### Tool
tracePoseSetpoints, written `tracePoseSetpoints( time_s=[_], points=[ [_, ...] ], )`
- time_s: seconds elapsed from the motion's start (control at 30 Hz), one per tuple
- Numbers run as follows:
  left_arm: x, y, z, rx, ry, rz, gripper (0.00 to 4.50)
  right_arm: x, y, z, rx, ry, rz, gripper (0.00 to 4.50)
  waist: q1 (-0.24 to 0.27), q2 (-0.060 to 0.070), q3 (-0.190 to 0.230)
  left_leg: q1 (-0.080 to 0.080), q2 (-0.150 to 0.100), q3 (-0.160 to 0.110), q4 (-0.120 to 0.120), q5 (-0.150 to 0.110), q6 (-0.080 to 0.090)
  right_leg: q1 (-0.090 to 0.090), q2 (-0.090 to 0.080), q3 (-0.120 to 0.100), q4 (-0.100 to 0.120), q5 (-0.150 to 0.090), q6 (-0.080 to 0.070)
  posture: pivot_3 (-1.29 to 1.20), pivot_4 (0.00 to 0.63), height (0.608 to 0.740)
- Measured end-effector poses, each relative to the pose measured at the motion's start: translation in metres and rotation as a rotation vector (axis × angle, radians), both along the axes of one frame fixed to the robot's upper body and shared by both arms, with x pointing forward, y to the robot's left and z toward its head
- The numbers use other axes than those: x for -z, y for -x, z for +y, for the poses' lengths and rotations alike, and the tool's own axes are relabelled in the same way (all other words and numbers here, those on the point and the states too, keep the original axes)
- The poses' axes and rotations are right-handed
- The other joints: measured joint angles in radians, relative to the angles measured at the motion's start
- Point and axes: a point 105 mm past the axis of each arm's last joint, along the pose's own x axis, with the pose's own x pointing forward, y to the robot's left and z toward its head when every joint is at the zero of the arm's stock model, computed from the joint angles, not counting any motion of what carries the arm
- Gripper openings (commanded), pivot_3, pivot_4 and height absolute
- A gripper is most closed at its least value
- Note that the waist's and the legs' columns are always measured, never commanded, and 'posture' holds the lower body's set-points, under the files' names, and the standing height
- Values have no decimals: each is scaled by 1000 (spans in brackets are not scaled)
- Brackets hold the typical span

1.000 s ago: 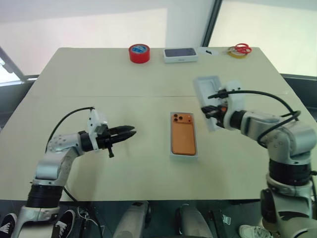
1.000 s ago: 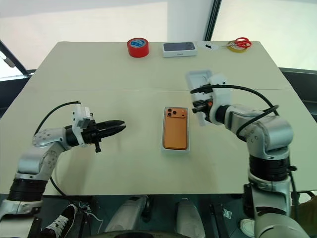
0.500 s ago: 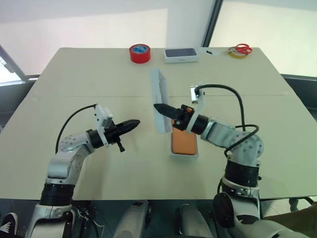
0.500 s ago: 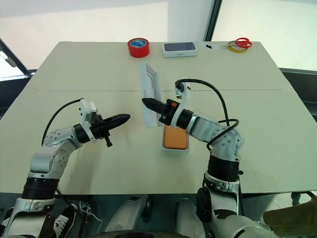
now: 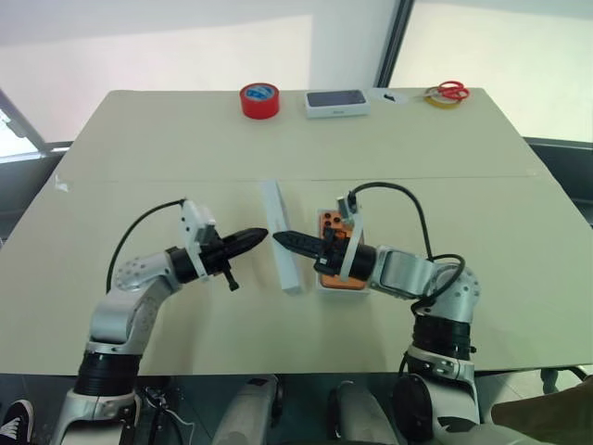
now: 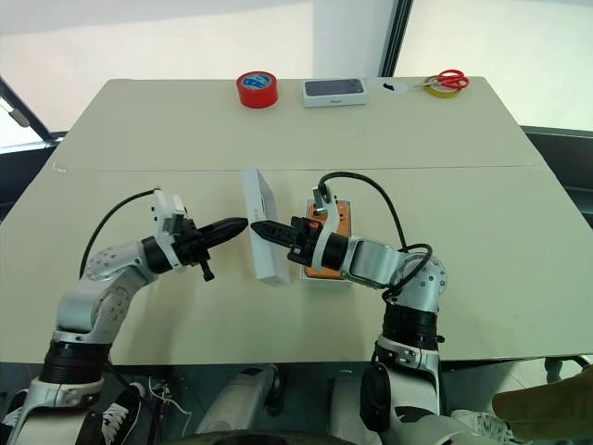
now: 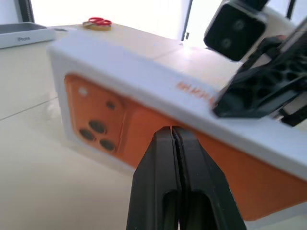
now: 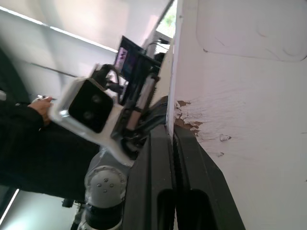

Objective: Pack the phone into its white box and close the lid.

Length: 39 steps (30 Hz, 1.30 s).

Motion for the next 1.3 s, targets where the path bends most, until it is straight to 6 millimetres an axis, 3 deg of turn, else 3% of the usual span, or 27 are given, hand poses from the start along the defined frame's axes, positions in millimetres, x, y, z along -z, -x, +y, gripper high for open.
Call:
tracePoseSetpoints(
  time_s=[0.13,0.23,0.37,0.6,0.73,0.87,1.0,1.07,1.2,1.3],
  points=[
    [10,3,-10,11,0,18,55,2,-6,-6,37,27,-9,0,-1,0,0,0,0,0,0,0,0,0,0,0,0,0,0,0,150,740],
    [14,2,-14,11,-1,16,0,5,-9,-11,52,54,-26,900,2,2,-3,0,0,0,0,0,0,0,0,0,0,0,0,0,150,740],
    [22,1,-25,27,14,41,0,12,-15,-23,100,90,-19,2904,5,2,-3,0,0,0,0,0,0,0,0,0,0,0,0,0,150,740],
    [20,-11,-56,40,73,38,0,7,-19,-70,189,214,-121,2904,6,2,-4,0,-1,0,2,0,1,2,-1,-1,-1,0,0,0,150,740],
    [20,-9,-65,57,75,33,0,21,-16,-104,259,335,-110,2904,-1,2,-3,0,0,0,2,1,3,2,-1,-1,-1,0,0,0,150,740],
    [23,-9,-60,58,53,36,0,20,-12,-110,240,493,-225,2904,0,3,-3,-1,1,0,2,1,3,1,0,-1,-1,0,0,0,150,740],
    [28,-9,-46,54,-1,41,0,12,-21,-114,286,571,-355,2904,4,3,-3,-1,1,0,2,1,3,2,-1,-1,-2,0,0,0,150,740],
    [31,-9,-39,54,-28,45,0,12,-26,-116,309,613,-403,2185,4,3,-3,-1,1,0,2,1,3,2,-1,-1,-2,0,0,0,150,740],
    [41,-7,-21,43,-124,57,0,10,-32,-123,315,745,-540,200,5,3,-3,-1,1,0,2,1,3,2,-1,-1,-2,0,0,0,150,740],
    [53,-7,-15,35,-196,73,0,10,-35,-123,308,797,-614,84,6,3,-3,-1,1,0,2,1,2,2,-1,-1,-2,0,0,0,150,740]
  ],
)
